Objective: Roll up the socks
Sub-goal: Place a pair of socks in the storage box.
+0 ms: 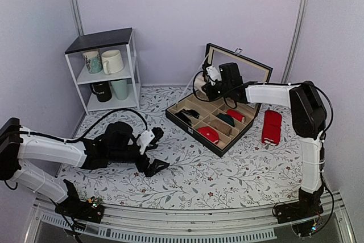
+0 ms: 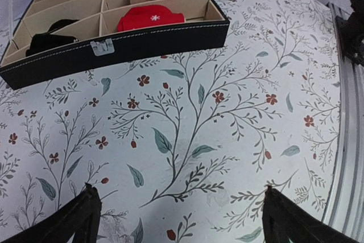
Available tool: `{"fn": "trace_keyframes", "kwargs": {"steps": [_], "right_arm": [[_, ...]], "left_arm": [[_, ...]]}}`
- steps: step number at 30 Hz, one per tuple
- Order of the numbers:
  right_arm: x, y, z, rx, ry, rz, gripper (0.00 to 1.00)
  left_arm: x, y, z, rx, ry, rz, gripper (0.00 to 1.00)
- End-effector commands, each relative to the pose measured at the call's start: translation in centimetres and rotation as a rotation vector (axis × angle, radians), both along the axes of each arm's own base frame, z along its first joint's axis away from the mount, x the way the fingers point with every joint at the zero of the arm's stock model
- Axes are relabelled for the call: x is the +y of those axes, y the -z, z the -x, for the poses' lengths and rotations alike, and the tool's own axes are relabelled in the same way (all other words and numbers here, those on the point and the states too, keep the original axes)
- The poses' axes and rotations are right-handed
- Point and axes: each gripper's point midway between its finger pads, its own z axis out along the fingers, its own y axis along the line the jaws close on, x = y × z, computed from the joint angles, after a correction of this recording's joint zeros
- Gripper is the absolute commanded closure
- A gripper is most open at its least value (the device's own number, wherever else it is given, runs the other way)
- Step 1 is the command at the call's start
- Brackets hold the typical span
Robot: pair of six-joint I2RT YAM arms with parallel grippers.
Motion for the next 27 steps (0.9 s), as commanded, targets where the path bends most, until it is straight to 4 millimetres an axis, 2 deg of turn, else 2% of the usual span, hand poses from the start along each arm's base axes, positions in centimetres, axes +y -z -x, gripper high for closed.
{"fn": "trace_keyframes", "kwargs": {"steps": [1,8,10,12,13,14,15,20,27], "right_arm": [[0.0,1.1,-2.4,-0.022,-0.024,0.012,1.00],[-1.2,3.6,-4.2,0.035,0.000,0.023,1.00],[-1.2,4.3,-4.4,0.051,-0.004,0.054,1.00],[-1.5,6.0,-4.5,0.100,0.003,0.106,1.00],[-1.7,5.9,-4.6,0.106,0.013,0.124,1.00],[-2.1,7.5,-4.7,0.137,0.025,0.152,1.00],[-2.3,8.3,-4.7,0.154,0.036,0.168,1.00],[-2.7,9.5,-4.4,0.193,0.057,0.182,1.00],[-3.6,10.7,-5.2,0.199,0.099,0.243,1.00]], "left_arm": [[0.0,0.1,-0.5,-0.016,0.011,0.004,0.00],[-0.1,0.1,-0.5,-0.019,0.022,0.005,0.00],[-0.2,0.3,-0.4,-0.014,0.023,0.006,0.00],[-0.2,0.6,-0.4,-0.008,0.025,0.002,0.01],[-0.2,0.7,-0.4,-0.007,0.026,0.001,0.01],[-0.2,0.8,-0.3,-0.006,0.029,-0.001,0.01],[-0.2,1.0,-0.3,-0.003,0.030,-0.004,0.01],[-0.4,1.3,-0.2,0.005,0.042,-0.005,0.01],[-0.4,1.4,0.0,0.001,0.051,0.001,0.01]]}}
